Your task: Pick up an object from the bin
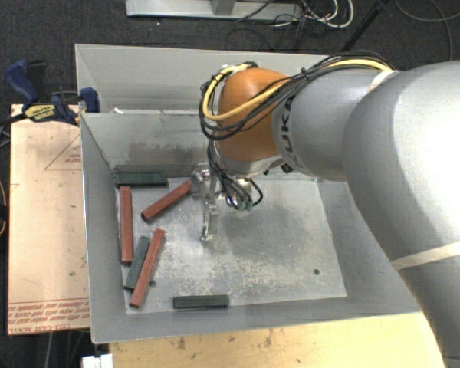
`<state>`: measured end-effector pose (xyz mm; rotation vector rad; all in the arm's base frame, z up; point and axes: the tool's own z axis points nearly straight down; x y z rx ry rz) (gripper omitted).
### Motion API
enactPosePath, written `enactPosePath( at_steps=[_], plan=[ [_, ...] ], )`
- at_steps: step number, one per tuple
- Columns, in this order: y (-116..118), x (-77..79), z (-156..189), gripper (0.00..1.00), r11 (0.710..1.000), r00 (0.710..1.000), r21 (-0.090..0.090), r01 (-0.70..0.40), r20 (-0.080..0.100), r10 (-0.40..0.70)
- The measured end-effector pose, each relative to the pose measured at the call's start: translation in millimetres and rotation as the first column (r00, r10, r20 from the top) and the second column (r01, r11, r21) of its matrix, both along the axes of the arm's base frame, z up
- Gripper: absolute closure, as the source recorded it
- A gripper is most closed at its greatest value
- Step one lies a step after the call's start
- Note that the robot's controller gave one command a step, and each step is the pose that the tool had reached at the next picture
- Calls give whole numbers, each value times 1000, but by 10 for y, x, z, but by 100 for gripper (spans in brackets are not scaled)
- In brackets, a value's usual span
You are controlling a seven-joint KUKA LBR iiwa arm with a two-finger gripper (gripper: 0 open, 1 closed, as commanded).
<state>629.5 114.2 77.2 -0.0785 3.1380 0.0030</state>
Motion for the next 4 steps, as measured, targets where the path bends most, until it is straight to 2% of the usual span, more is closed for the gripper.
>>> enactPosePath(
  at_steps=[1,2,3,4],
  plan=[
    [783,-52,-57,100,1000,1000,2,6,3,-6],
    [783,-52,-57,100,1000,1000,2,6,3,-6],
    [850,-12,261,100,1000,1000,-2,-23,-4,23],
    [734,65,592,100,997,997,1,79,2,-79]
  ],
)
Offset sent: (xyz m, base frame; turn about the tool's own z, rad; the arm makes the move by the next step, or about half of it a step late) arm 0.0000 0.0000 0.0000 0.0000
